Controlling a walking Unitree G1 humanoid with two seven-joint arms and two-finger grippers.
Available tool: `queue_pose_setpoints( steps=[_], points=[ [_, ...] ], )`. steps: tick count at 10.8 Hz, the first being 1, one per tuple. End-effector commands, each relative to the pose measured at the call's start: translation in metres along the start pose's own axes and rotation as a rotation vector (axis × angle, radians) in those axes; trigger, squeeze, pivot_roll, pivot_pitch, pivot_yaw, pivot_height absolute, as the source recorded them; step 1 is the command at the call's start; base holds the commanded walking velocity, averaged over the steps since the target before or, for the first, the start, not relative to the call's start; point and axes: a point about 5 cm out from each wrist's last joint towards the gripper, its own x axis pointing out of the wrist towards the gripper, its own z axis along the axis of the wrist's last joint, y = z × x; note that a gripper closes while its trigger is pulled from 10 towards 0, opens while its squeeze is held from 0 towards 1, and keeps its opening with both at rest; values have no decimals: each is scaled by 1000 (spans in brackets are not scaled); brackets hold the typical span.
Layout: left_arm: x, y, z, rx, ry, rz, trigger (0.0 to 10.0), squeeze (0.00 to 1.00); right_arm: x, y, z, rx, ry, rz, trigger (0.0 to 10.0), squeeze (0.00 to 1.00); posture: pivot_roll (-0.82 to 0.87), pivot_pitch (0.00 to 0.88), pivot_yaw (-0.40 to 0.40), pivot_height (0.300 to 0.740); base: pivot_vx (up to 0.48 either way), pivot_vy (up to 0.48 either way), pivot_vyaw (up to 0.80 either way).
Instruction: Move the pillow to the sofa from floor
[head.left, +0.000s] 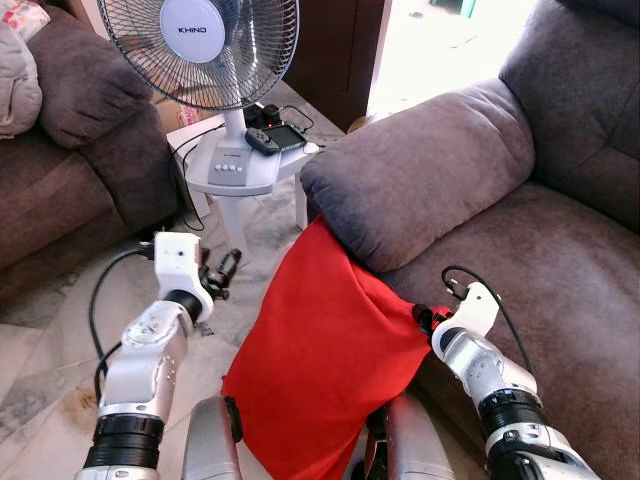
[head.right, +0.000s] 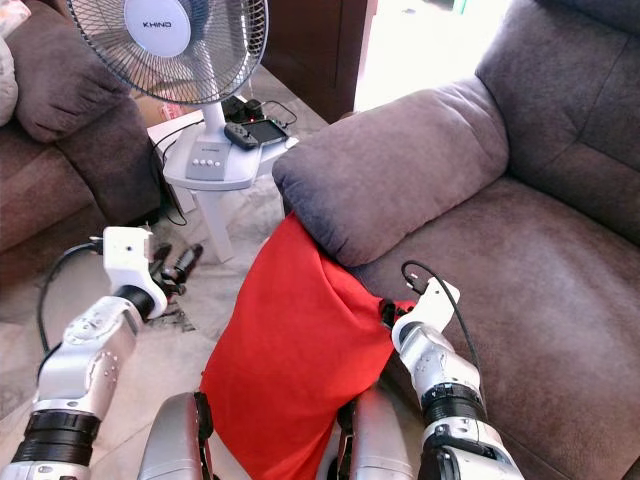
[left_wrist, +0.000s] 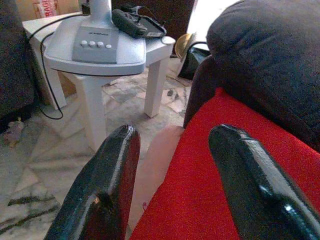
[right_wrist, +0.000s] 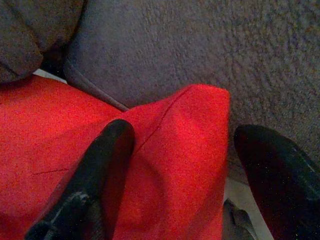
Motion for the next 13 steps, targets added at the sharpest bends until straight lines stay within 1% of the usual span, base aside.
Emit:
queue_pose_setpoints(
  steps=[1,2,6,13],
  points=[
    [-1,-4,0,-10,3,-18,10000,0,1,-3,-2,-5,4,-21,10000,0,36,106,-48,553,0,0,0],
    [-1,-4,0,-10,4,-11,10000,0,1,-4,-2,-4,-10,-21,0,0,37,107,-49,553,0,0,0],
    [2,-3,2,-14,4,-8,10000,0,2,-5,0,15,-22,-19,0,0,34,108,-46,553,0,0,0],
    [4,-1,1,-18,13,-1,10000,0,3,-2,-1,39,-6,11,0,0,28,102,-47,553,0,0,0]
  ],
)
